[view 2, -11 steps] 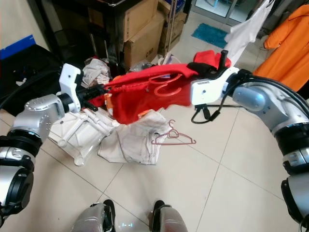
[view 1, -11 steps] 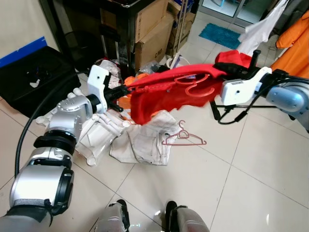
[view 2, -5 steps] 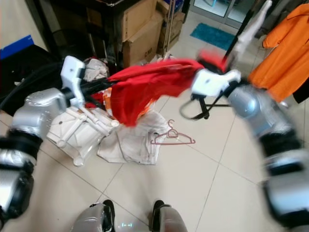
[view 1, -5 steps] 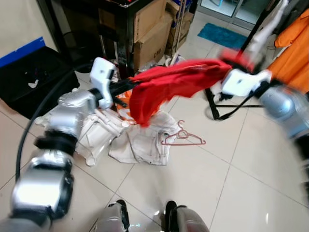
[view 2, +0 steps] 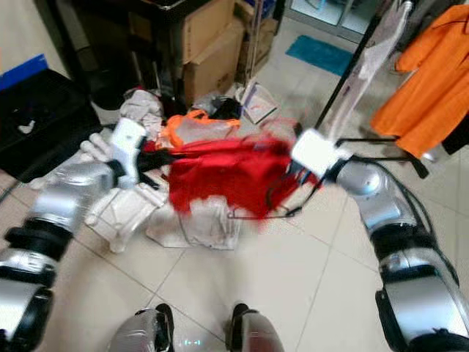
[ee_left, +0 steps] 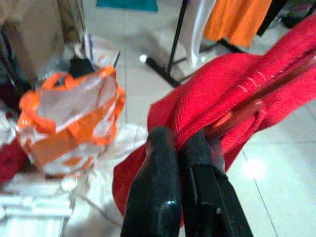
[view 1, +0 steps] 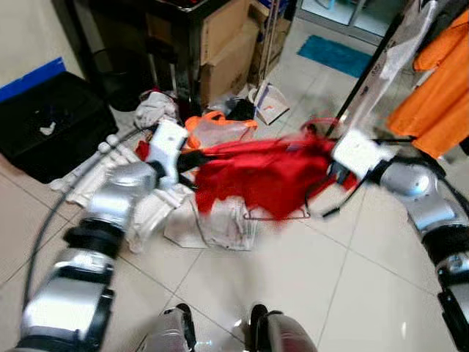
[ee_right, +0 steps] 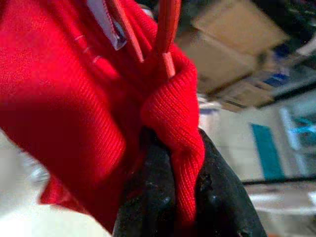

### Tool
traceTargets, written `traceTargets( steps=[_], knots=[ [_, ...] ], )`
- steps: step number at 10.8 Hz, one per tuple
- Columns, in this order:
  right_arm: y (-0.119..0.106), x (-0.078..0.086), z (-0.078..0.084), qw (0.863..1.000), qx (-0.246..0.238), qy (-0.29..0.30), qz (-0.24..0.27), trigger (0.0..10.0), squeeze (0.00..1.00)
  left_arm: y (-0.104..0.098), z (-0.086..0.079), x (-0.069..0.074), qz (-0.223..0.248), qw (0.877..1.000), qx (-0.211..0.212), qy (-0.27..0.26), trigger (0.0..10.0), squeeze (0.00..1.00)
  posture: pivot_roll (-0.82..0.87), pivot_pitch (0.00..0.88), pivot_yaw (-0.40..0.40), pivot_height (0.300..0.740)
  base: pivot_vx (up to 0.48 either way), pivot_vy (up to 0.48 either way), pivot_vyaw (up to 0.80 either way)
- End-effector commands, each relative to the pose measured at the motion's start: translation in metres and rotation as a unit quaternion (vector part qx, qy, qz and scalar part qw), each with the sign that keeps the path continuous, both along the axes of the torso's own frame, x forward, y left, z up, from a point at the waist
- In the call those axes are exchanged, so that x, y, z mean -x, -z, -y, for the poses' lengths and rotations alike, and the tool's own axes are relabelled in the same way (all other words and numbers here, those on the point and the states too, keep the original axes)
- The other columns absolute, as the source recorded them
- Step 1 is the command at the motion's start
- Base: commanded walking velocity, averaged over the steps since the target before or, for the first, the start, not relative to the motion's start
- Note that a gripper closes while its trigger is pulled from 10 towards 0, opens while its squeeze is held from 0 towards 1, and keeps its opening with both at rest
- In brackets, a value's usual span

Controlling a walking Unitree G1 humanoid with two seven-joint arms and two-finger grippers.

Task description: Hang hanger

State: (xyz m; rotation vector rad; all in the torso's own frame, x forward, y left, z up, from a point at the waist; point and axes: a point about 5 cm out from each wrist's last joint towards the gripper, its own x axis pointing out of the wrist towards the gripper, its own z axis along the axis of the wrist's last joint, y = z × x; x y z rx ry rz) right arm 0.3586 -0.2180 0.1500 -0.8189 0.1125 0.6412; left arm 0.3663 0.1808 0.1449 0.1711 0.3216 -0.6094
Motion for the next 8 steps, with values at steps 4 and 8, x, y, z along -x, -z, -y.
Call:
traceTargets(
  steps=[4, 8],
  knots=[
    [-0.012, 0.009, 0.061, 0.995, 0.042, 0.083, -0.034, 0.0, 0.00, -0.019, -0.079, 0.004, -0.038, 0.996, -0.006, -0.083, 0.0, 0.00, -0.14, 0.147, -0.072, 0.740, 0.000, 0.000, 0.00],
    [-0.007, 0.006, 0.050, 0.995, -0.024, 0.095, -0.035, 0.0, 0.00, -0.053, -0.061, -0.001, -0.005, 0.984, 0.176, -0.020, 0.0, 0.00, -0.13, 0.156, -0.062, 0.740, 0.000, 0.000, 0.00]
  ],
)
